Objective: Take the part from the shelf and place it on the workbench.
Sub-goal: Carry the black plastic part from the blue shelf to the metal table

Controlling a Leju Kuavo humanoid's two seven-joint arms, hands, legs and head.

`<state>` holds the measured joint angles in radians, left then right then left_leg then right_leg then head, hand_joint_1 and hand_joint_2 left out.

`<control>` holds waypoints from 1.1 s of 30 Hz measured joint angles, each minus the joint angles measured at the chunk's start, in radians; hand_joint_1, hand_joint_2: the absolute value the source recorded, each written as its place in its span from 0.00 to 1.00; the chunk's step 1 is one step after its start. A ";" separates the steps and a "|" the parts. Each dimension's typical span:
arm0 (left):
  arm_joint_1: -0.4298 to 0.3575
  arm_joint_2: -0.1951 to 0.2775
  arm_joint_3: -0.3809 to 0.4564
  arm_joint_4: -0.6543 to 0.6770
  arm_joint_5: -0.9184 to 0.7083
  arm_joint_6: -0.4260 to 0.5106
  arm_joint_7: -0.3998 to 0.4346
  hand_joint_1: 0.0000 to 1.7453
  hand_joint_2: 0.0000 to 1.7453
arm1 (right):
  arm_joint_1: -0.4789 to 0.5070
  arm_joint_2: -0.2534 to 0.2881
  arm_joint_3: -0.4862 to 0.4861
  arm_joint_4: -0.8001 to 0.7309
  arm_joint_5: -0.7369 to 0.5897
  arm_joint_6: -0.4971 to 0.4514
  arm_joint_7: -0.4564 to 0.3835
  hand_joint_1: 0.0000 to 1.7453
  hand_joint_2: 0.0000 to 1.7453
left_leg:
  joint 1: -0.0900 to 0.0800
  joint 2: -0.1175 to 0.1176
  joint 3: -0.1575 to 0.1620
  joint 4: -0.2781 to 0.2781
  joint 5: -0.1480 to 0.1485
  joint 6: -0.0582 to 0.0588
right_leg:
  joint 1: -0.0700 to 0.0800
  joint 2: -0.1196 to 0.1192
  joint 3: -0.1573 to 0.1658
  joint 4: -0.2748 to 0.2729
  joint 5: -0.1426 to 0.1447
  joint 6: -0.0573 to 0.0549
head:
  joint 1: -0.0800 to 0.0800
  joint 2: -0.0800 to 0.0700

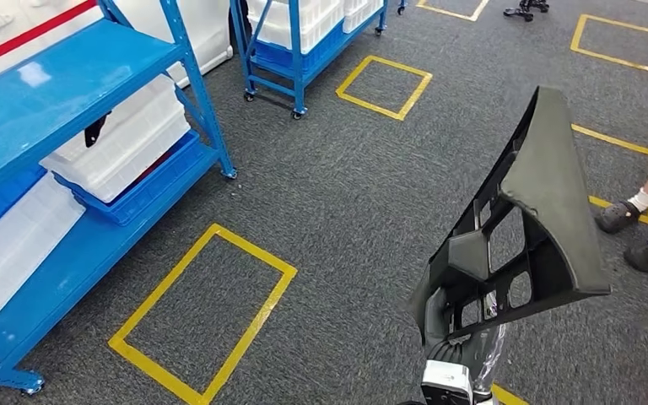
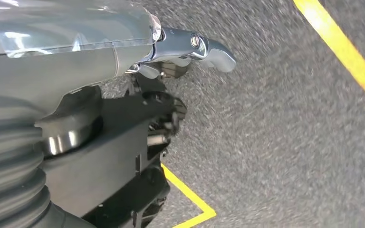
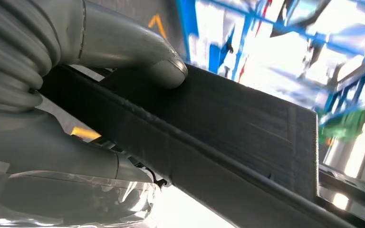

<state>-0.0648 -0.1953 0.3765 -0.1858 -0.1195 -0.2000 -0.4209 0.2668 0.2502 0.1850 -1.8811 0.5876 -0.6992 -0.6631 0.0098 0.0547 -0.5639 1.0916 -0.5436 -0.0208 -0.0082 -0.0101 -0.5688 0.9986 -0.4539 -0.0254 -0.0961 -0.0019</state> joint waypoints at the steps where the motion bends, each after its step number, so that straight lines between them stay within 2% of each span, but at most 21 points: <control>1: 0.002 0.000 0.000 0.000 -0.001 0.000 0.000 0.00 1.00 | -0.001 0.000 -0.001 0.000 0.000 0.000 0.000 1.00 1.00 | 0.001 -0.026 -0.030 0.068 -0.035 -0.002 | 0.000 0.012 -0.001 0.000 0.001 -0.003 | 0.000 0.000; 3: 0.006 0.001 0.000 0.000 -0.004 -0.001 0.000 0.00 1.00 | 0.000 0.000 -0.001 0.000 0.000 0.000 -0.001 1.00 1.00 | 0.002 -0.045 -0.085 0.183 -0.077 -0.006 | 0.001 0.038 -0.003 0.002 0.002 -0.005 | 0.000 0.000; 4: 0.007 0.001 0.000 0.000 -0.005 -0.001 0.000 0.00 1.00 | 0.001 0.000 -0.001 0.000 0.000 0.000 -0.001 1.00 1.00 | 0.002 -0.047 -0.092 0.192 -0.068 -0.006 | 0.001 0.053 -0.003 0.003 0.002 -0.005 | 0.000 0.000; 5: 0.008 0.002 0.000 0.000 -0.006 -0.002 0.000 0.00 1.00 | 0.001 0.000 -0.001 0.000 0.000 0.000 -0.001 1.00 1.00 | 0.003 -0.050 -0.081 0.163 -0.040 -0.005 | 0.001 0.068 -0.002 0.005 0.001 -0.004 | 0.000 0.000; 6: 0.007 0.002 0.000 0.000 -0.006 -0.002 0.000 0.00 1.00 | 0.002 0.000 -0.001 0.000 0.000 0.000 -0.001 1.00 1.00 | 0.004 -0.059 -0.055 0.100 0.000 -0.004 | 0.000 0.083 -0.002 0.007 0.000 -0.003 | 0.000 0.000; 8: 0.007 0.002 0.000 0.000 -0.006 -0.003 -0.001 0.00 1.00 | 0.001 0.000 -0.001 0.000 0.001 0.000 -0.001 1.00 1.00 | 0.007 -0.106 0.002 -0.032 0.056 0.002 | 0.000 0.109 -0.003 0.014 -0.002 0.005 | 0.000 0.000; 10: 0.006 0.002 0.000 0.000 -0.006 -0.003 -0.001 0.00 1.00 | 0.001 0.000 -0.001 0.000 0.001 0.000 -0.001 1.00 1.00 | 0.007 -0.135 0.024 -0.082 0.064 0.008 | -0.002 0.131 -0.011 0.018 0.000 0.017 | 0.000 0.000; 12: 0.004 0.002 0.000 0.000 -0.006 -0.003 -0.001 0.00 1.00 | 0.002 0.000 -0.001 0.000 0.001 0.000 -0.001 1.00 1.00 | 0.005 -0.117 0.025 -0.087 0.067 0.019 | -0.005 0.146 -0.019 0.017 0.003 0.031 | 0.000 0.000; 14: 0.002 0.001 0.000 0.000 -0.006 -0.003 -0.002 0.00 1.00 | 0.001 0.000 -0.001 0.000 -0.001 0.000 -0.001 1.00 1.00 | 0.008 -0.092 0.027 -0.094 0.073 0.034 | -0.002 0.103 -0.036 0.046 -0.016 0.040 | 0.000 0.000; 16: 0.005 0.001 0.000 0.000 -0.006 -0.004 -0.003 0.00 1.00 | -0.005 -0.001 -0.001 0.002 -0.006 0.000 -0.001 1.00 1.00 | 0.007 -0.063 0.026 -0.098 0.075 0.043 | 0.000 0.039 -0.087 0.149 -0.075 0.046 | 0.001 0.000; 18: 0.009 0.001 0.000 0.000 -0.006 -0.003 -0.004 0.00 1.00 | -0.008 -0.002 -0.001 0.007 -0.013 0.000 0.000 1.00 1.00 | 0.004 -0.031 0.025 -0.097 0.072 0.046 | -0.004 0.019 -0.149 0.273 -0.124 0.051 | 0.001 0.000; 19: 0.009 0.001 0.000 0.000 -0.006 -0.002 -0.004 0.00 1.00 | -0.008 -0.002 -0.001 0.009 -0.015 0.000 0.000 1.00 1.00 | 0.003 -0.016 0.025 -0.097 0.071 0.045 | -0.005 0.016 -0.161 0.297 -0.125 0.053 | 0.001 0.000; 20: 0.009 0.002 0.000 0.000 -0.005 -0.002 -0.005 0.00 1.00 | -0.008 -0.002 -0.001 0.011 -0.017 0.000 0.000 1.00 1.00 | 0.003 -0.003 0.027 -0.097 0.069 0.044 | -0.006 0.012 -0.154 0.283 -0.107 0.053 | 0.001 0.000; 21: 0.008 0.001 0.000 0.000 -0.005 -0.001 -0.006 0.00 1.00 | -0.009 -0.003 -0.001 0.012 -0.019 0.000 0.000 1.00 1.00 | 0.003 0.010 0.030 -0.097 0.066 0.042 | -0.006 0.003 -0.124 0.229 -0.074 0.052 | 0.001 0.000; 23: 0.006 0.001 0.000 0.000 -0.003 -0.001 -0.009 0.00 1.00 | -0.010 -0.003 0.000 0.013 -0.021 0.000 0.000 1.00 1.00 | -0.001 0.031 0.038 -0.096 0.059 0.033 | 0.000 -0.043 -0.047 0.090 -0.022 0.044 | 0.001 0.000; 25: 0.006 0.001 0.002 0.000 0.001 -0.001 -0.015 0.00 1.00 | -0.011 -0.003 0.003 0.014 -0.024 0.000 0.001 1.00 1.00 | -0.006 0.049 0.045 -0.095 0.053 0.022 | 0.009 -0.071 -0.013 0.023 -0.010 0.032 | 0.001 0.000; 27: 0.004 0.002 0.003 0.000 0.001 -0.001 -0.020 0.00 1.00 | -0.010 -0.004 0.005 0.014 -0.025 0.000 0.001 1.00 1.00 | -0.007 0.066 0.050 -0.094 0.047 0.012 | 0.011 -0.049 -0.014 0.021 -0.010 0.021 | 0.000 0.000; 28: 0.003 0.002 0.004 0.000 -0.002 -0.002 -0.021 0.00 1.00 | -0.010 -0.005 0.006 0.014 -0.026 0.000 0.001 1.00 1.00 | -0.006 0.061 0.051 -0.089 0.040 0.005 | 0.009 -0.037 -0.013 0.019 -0.009 0.015 | 0.000 0.000; 30: 0.002 0.002 0.004 0.000 -0.009 -0.005 -0.025 0.00 1.00 | -0.012 -0.008 0.010 0.015 -0.027 0.000 0.001 1.00 1.00 | -0.001 0.014 0.032 -0.036 0.002 -0.005 | 0.004 -0.014 -0.011 0.014 -0.005 0.003 | 0.000 0.000; 32: 0.005 0.002 0.004 0.000 -0.015 -0.007 -0.027 0.00 1.00 | -0.014 -0.009 0.017 0.019 -0.028 0.001 0.001 1.00 1.00 | 0.001 -0.036 -0.028 0.093 -0.061 -0.009 | 0.003 0.010 -0.013 0.014 -0.003 -0.005 | 0.000 0.000; 33: 0.008 0.002 0.004 0.000 -0.016 -0.007 -0.027 0.00 1.00 | -0.014 -0.010 0.019 0.022 -0.028 0.001 0.001 1.00 1.00 | 0.001 -0.044 -0.061 0.157 -0.083 -0.010 | 0.003 0.025 -0.013 0.014 -0.003 -0.007 | 0.000 0.000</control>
<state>-0.0572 -0.1938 0.3807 -0.1858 -0.1356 -0.2068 -0.4475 0.2524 0.2403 0.2041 -1.8587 0.5594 -0.6985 -0.6621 0.0110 0.0109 -0.6246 1.2481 -0.6263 -0.0311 -0.0048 0.0151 -0.5821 1.0130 -0.4564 -0.0321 -0.0958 -0.0019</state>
